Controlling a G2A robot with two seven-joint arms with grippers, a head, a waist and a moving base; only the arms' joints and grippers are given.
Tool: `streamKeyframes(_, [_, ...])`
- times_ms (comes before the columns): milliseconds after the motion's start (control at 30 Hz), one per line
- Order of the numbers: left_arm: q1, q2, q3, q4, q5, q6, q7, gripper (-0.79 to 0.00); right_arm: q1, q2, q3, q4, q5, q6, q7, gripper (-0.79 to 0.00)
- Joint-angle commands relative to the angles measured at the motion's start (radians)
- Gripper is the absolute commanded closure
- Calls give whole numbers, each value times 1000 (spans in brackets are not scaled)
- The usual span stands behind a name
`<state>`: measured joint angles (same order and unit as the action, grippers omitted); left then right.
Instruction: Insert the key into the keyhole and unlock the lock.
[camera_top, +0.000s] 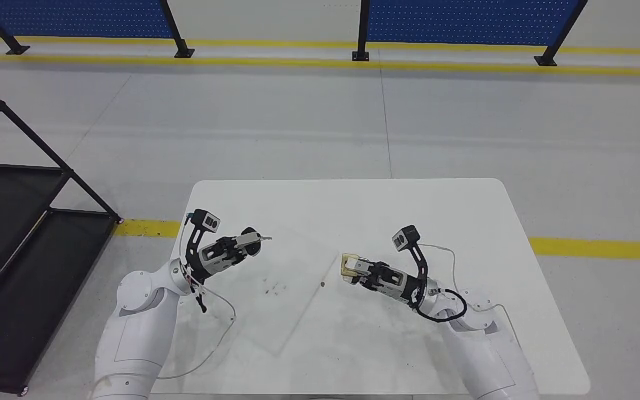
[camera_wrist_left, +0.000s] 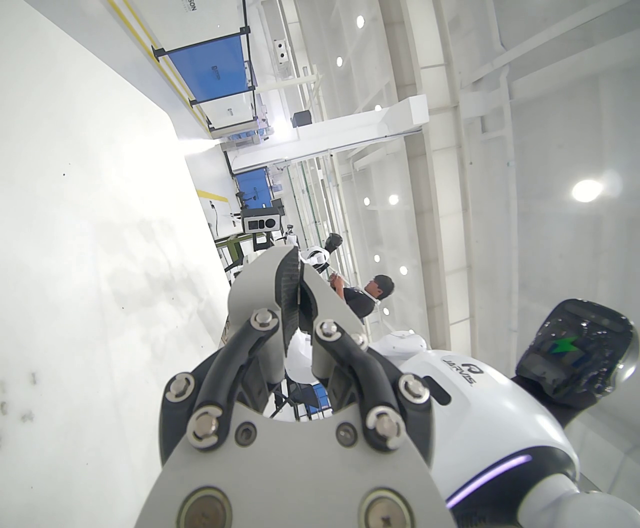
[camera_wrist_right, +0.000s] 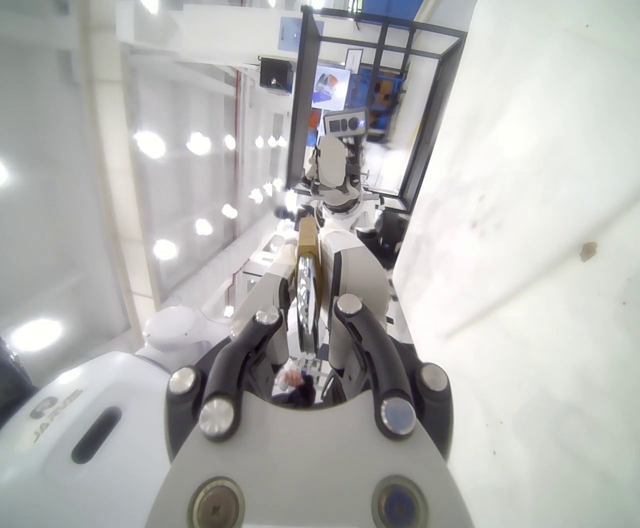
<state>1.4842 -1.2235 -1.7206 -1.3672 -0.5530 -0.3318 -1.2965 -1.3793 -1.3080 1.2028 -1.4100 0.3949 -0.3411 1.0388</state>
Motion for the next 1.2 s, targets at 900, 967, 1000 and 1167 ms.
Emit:
streamKeyframes(900, [41, 1, 165, -108, 86, 34, 122, 0, 0, 0, 0, 0, 0, 0, 0, 0])
streamKeyframes(967, [41, 1, 165, -108, 86, 34, 122, 0, 0, 0, 0, 0, 0, 0, 0, 0])
streamKeyframes(1000, [41, 1, 165, -108, 86, 34, 122, 0, 0, 0, 0, 0, 0, 0, 0, 0])
streamKeyframes(1167, [41, 1, 165, -108, 86, 34, 122, 0, 0, 0, 0, 0, 0, 0, 0, 0])
